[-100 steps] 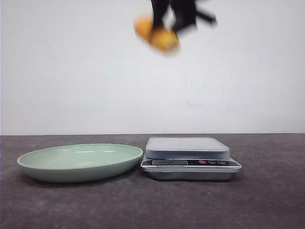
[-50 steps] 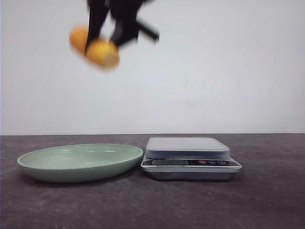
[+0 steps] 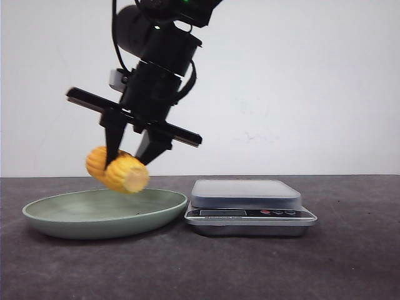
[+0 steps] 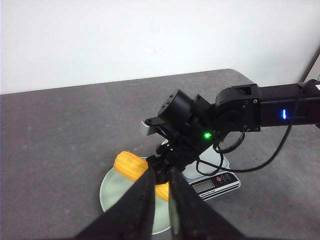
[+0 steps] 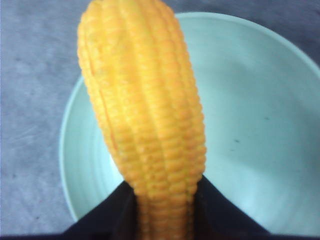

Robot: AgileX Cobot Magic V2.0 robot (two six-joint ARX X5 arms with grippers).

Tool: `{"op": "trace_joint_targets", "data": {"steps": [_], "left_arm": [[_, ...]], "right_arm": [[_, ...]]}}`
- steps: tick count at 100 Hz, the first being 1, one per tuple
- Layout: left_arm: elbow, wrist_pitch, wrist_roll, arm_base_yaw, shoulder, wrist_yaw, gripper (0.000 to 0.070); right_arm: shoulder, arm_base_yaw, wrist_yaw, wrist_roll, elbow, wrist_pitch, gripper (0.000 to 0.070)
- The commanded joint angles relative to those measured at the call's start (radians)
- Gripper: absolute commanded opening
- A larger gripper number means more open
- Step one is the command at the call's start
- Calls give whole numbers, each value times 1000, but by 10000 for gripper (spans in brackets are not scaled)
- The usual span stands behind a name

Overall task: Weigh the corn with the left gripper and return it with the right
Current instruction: 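Lower the corn onto the green plate and open the right gripper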

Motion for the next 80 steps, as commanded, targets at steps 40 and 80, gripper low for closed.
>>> {"op": "trace_joint_targets", "data": {"steps": [40,80], "left_arm": [[17,16,8,-8,9,1,0],[17,25,-8,-7,9,-6,0]], "right_arm": [[-19,-9,-26,-12,22,18,493],[-381,-106,74,-296,43,-3,360]]}}
